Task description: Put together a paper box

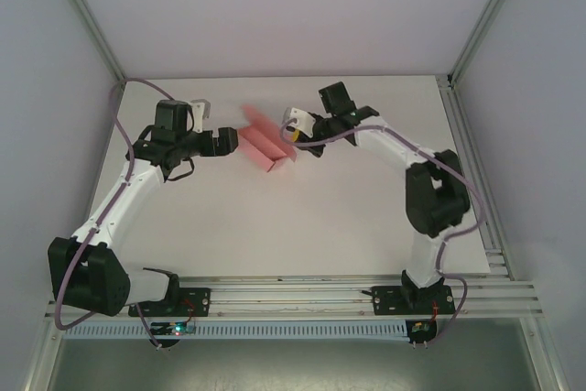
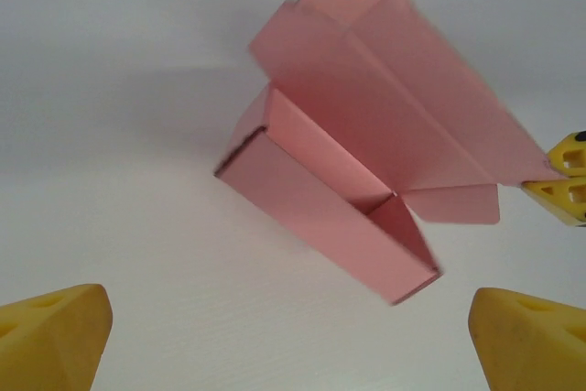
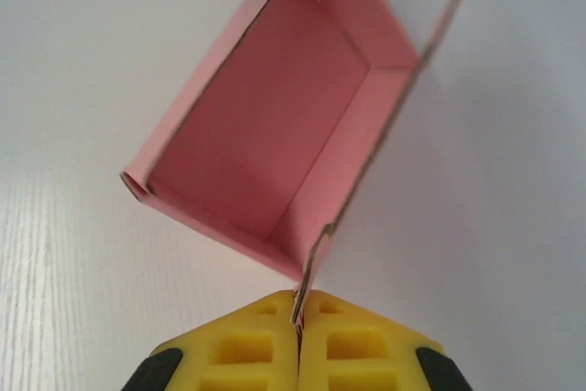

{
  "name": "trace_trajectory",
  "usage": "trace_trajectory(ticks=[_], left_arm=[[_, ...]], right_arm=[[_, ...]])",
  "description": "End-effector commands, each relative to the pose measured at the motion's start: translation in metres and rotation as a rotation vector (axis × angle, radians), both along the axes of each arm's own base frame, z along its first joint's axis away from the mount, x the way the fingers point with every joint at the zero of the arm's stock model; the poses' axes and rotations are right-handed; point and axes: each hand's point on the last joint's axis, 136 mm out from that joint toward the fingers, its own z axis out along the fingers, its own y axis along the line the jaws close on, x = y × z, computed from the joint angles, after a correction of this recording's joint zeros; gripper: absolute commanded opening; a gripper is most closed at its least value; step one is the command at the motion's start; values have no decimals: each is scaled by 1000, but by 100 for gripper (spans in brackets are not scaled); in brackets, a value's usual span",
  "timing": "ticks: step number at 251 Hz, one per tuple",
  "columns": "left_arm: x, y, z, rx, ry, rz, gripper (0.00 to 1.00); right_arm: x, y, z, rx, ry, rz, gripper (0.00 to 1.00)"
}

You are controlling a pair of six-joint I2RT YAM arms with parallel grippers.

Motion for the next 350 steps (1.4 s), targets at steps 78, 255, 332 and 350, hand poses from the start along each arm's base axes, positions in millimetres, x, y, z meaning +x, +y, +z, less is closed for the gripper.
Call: trace_trajectory(ticks=[78, 255, 332, 350], left_arm=[[24, -39, 13, 22, -109, -307, 100], [29, -81, -73, 170, 86, -628, 74], [30, -92, -73, 175, 45, -645, 50], [31, -93, -74, 180, 47, -650, 47]], right_arm=[[-24, -45, 54, 61, -117, -51, 0], [-1, -49, 22, -89, 13, 100, 8], [-8, -55, 17, -98, 12, 61, 19], [-3, -57, 15, -97, 19, 26, 27]])
